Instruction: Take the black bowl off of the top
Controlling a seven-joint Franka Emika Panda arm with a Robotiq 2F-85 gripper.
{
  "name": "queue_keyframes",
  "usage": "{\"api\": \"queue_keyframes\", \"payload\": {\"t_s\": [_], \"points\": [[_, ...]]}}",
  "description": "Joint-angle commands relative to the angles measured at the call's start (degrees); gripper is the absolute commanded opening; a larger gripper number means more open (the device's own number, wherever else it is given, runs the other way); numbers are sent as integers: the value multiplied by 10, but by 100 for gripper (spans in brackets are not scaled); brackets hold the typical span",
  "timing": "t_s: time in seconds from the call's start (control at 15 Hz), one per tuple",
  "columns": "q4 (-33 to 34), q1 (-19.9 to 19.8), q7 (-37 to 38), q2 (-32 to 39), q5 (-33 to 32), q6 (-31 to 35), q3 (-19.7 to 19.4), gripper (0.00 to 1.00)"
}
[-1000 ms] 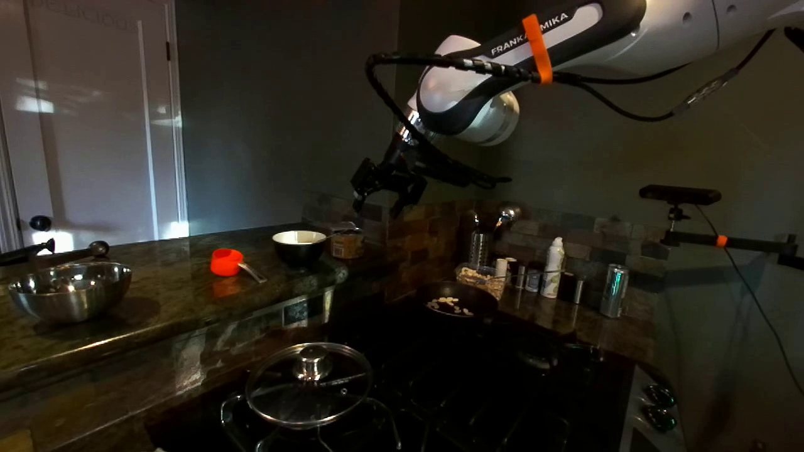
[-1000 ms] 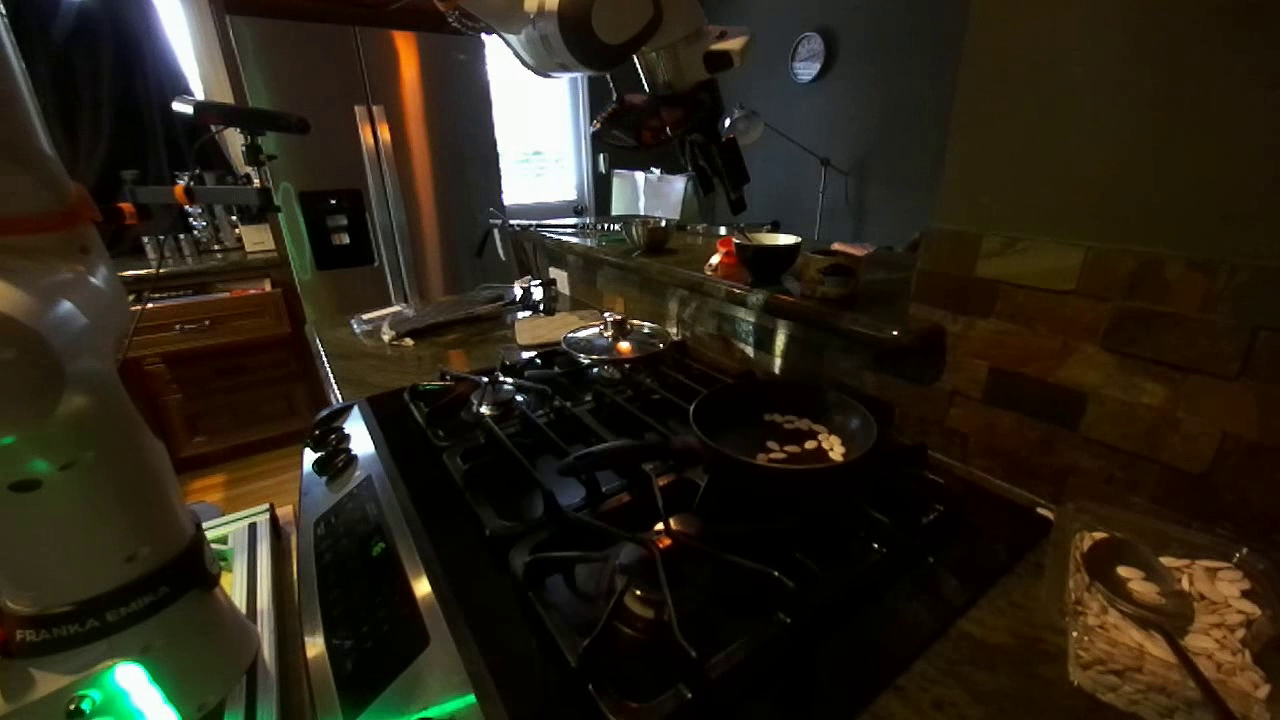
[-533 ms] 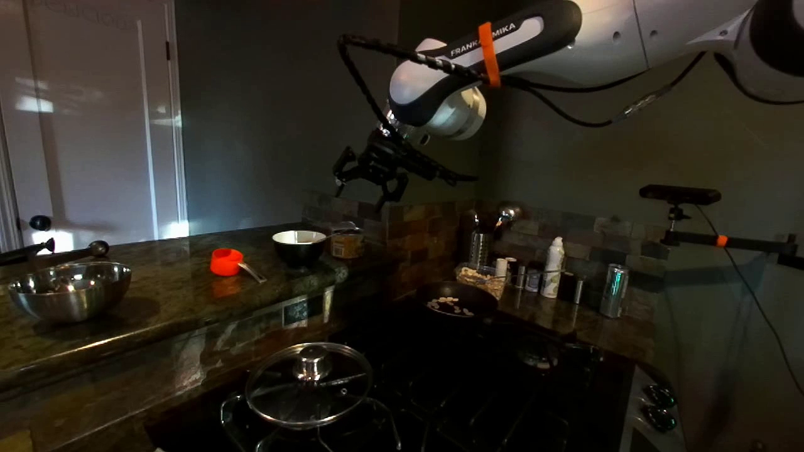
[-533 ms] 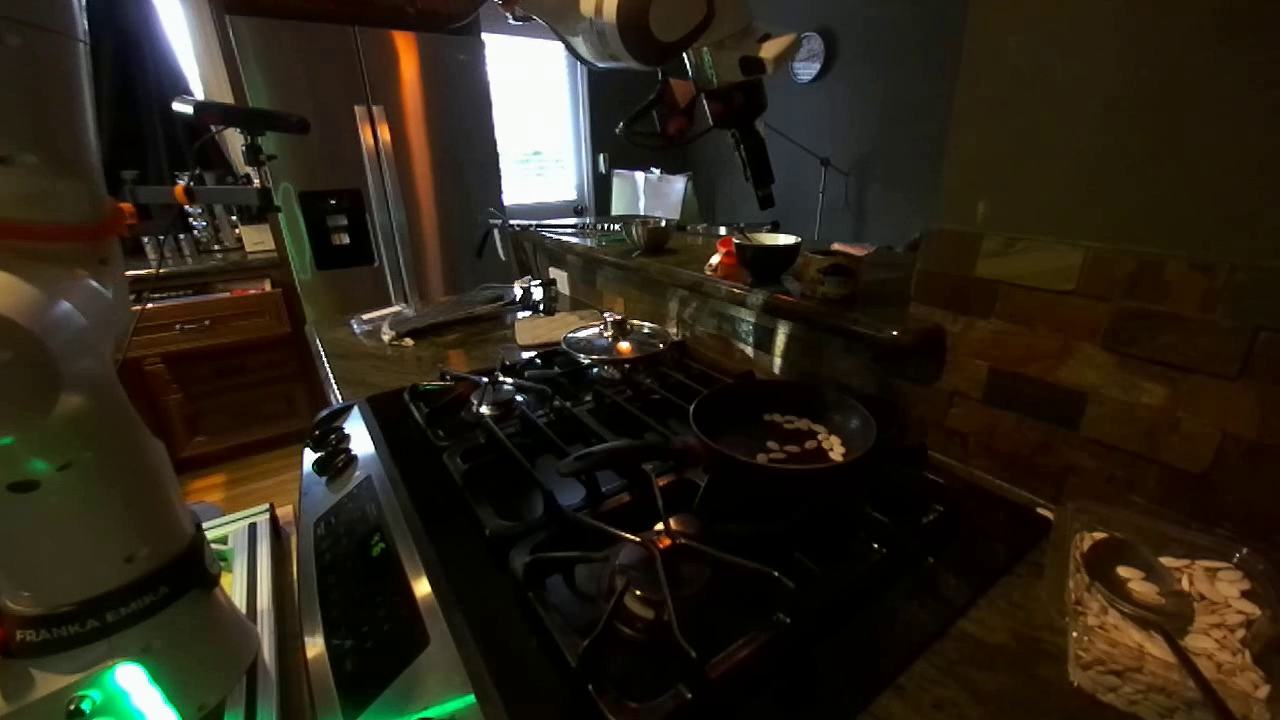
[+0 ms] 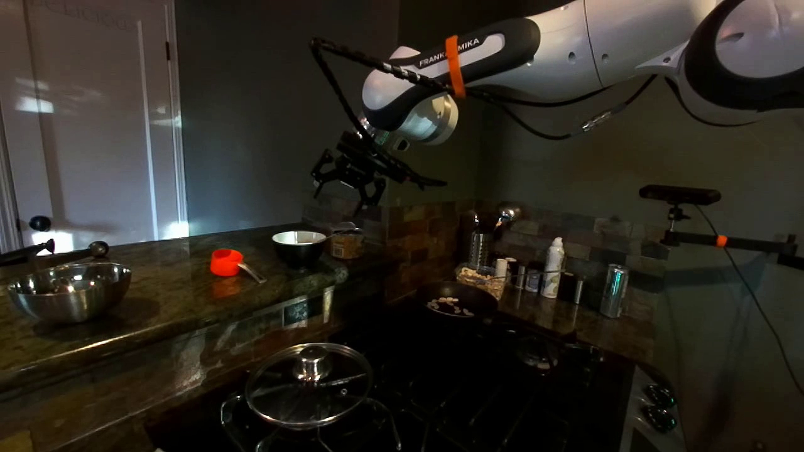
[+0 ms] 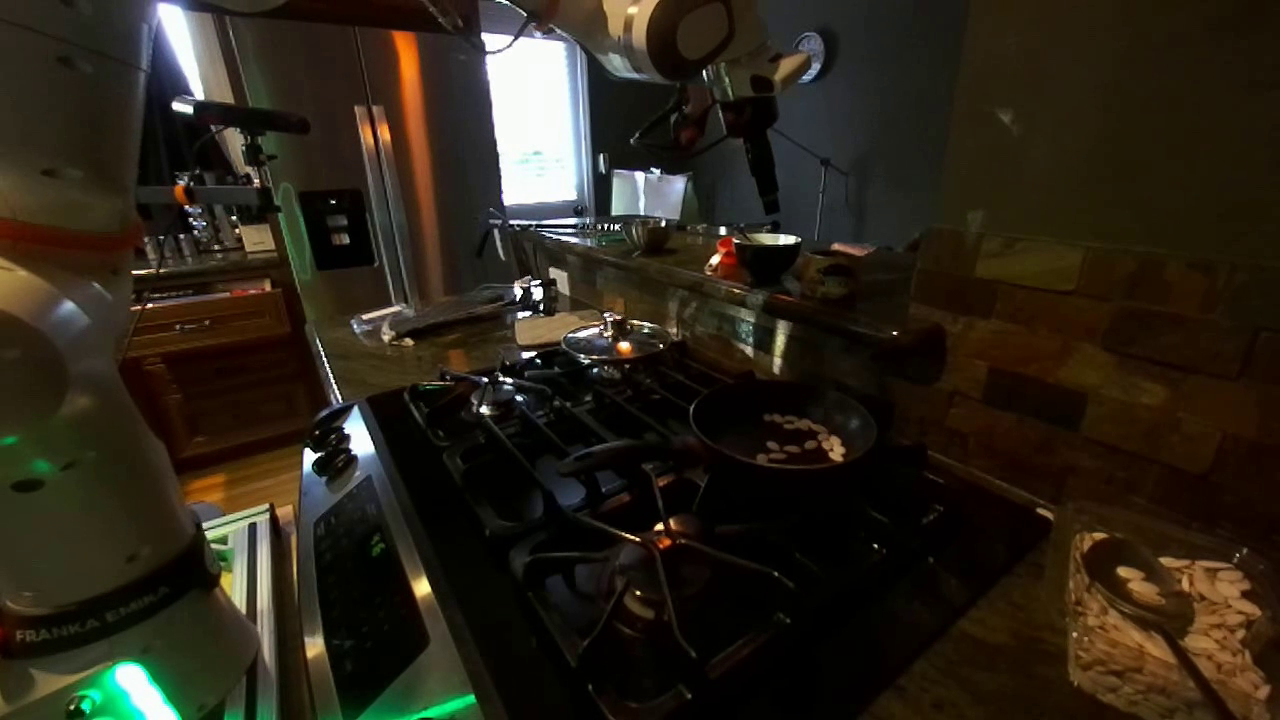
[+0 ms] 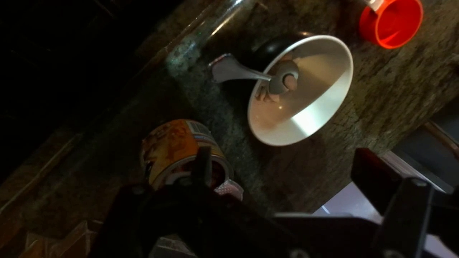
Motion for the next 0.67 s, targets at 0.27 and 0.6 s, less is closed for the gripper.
{"api": "queue_keyframes", "payload": {"t_s": [0.27, 0.6], "points": [[3, 5, -1, 0, 3, -3, -6, 100], [11, 7, 25, 11, 17, -11, -5, 100]]}}
